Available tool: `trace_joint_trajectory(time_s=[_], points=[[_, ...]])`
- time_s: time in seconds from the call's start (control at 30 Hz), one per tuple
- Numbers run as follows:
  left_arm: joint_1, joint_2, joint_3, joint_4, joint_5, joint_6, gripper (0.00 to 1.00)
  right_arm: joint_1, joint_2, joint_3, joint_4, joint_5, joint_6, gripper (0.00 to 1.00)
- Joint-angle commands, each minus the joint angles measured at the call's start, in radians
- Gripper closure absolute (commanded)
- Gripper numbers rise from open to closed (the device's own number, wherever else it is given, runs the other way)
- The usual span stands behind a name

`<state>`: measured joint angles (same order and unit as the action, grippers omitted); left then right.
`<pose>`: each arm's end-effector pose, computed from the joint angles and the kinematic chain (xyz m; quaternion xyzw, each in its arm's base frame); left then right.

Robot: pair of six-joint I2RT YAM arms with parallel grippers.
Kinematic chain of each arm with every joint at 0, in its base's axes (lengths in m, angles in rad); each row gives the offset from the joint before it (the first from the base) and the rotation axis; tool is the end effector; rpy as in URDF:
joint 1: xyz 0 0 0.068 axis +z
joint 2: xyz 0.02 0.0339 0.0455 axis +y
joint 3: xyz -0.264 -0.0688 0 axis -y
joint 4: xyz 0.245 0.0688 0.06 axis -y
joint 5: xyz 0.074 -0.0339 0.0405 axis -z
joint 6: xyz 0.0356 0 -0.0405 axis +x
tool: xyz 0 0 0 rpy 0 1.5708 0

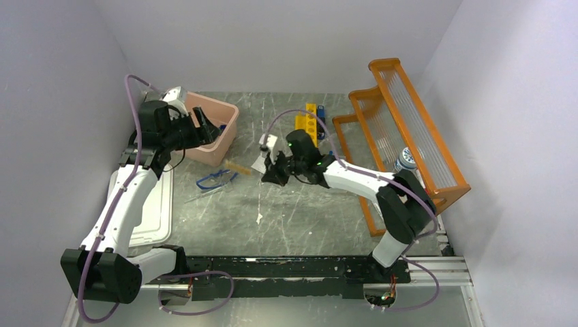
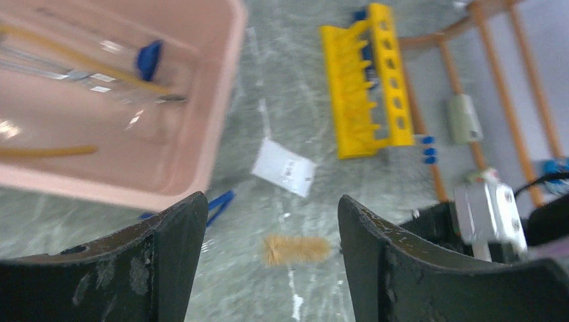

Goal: Organize the chemistry lab equipment

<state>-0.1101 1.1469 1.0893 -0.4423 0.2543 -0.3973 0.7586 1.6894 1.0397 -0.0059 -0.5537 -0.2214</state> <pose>0.2521 -0.0369 0.3479 -0.0580 0.8536 -0.2326 0.4625 0.2522 0.2649 0.2116 -0.5127 0.7046 0.3492 0.3447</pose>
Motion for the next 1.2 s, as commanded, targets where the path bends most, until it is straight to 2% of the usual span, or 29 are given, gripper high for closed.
trace_joint_trajectory(time_s=[0.0, 0.2, 0.37, 0.53, 0.67, 0.73, 0.83, 0.97, 1.17], points=[[-0.010, -0.003, 0.024, 0.165, 0.285, -0.032, 0.23, -0.063, -0.086, -0.050, 0.254, -0.037, 0.203, 1.00], [-0.010, 0.020, 0.030, 0.271, 0.445, -0.052, 0.22, -0.144, -0.139, -0.079, 0.505, -0.002, 0.480, 1.00], [-0.030, 0.036, -0.044, 0.469, 0.552, -0.159, 0.22, -0.172, -0.117, -0.010, 0.607, -0.003, 0.643, 1.00], [-0.092, 0.088, -0.079, 0.639, 0.525, -0.261, 0.23, -0.172, -0.067, 0.072, 0.683, -0.011, 0.772, 1.00], [-0.126, 0.131, -0.097, 0.730, 0.430, -0.373, 0.32, -0.174, -0.043, 0.102, 0.745, -0.036, 0.837, 1.00], [-0.137, 0.152, -0.123, 0.835, 0.419, -0.447, 0.37, -0.173, -0.027, 0.121, 0.737, -0.047, 0.854, 1.00], [-0.152, 0.187, -0.147, 0.965, 0.427, -0.522, 0.37, -0.173, -0.009, 0.127, 0.761, -0.066, 0.872, 1.00], [-0.163, 0.216, -0.147, 1.022, 0.419, -0.528, 0.38, -0.173, 0.012, 0.140, 0.765, -0.073, 0.878, 1.00], [-0.163, 0.219, -0.126, 0.983, 0.353, -0.459, 0.46, -0.175, 0.039, 0.160, 0.765, -0.092, 0.869, 1.00]])
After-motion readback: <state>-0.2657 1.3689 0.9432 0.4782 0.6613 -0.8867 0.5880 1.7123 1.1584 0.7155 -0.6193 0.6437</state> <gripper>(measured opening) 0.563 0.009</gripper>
